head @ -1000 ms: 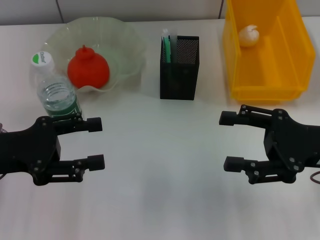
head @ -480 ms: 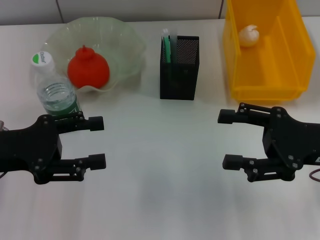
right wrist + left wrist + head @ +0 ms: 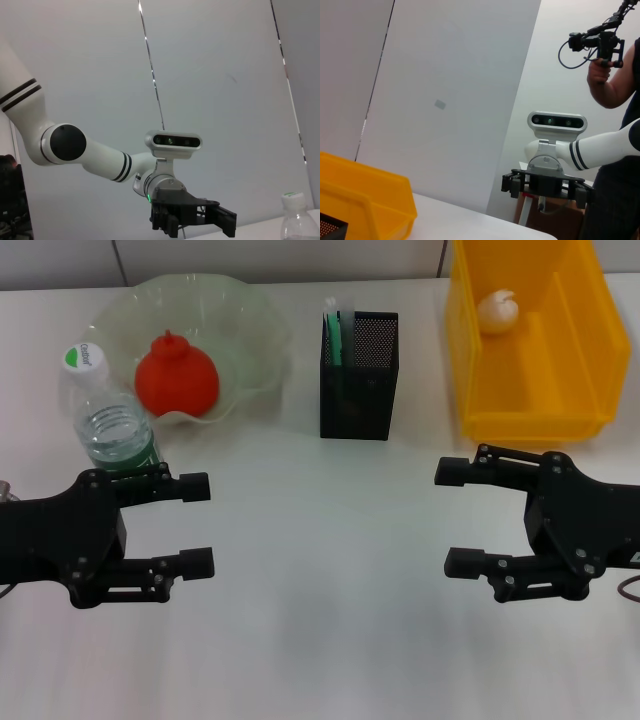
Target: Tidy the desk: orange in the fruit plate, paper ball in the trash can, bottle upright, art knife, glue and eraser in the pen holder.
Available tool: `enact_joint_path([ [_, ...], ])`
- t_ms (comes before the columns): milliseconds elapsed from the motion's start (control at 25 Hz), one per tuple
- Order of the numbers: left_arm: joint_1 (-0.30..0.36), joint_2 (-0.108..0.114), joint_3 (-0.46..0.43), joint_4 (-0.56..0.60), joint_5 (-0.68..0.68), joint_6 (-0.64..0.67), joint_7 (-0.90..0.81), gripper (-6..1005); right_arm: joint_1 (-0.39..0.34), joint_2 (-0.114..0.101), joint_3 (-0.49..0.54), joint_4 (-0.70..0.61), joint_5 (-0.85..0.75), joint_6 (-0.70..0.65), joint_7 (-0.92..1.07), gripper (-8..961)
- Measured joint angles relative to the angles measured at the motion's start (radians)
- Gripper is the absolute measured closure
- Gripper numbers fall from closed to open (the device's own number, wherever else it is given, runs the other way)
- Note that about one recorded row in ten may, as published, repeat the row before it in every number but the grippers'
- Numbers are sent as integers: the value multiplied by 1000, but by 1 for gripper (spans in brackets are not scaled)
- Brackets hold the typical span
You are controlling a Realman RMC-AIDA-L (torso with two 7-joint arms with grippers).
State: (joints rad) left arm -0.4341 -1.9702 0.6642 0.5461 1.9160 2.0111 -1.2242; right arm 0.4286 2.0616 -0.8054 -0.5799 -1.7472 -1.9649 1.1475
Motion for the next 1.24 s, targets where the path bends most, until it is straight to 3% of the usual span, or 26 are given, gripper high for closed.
enact_joint_path([
  [1240, -6, -2, 0, 0, -1, 0, 6, 202, 2, 0, 0, 0, 0, -2, 0, 116],
])
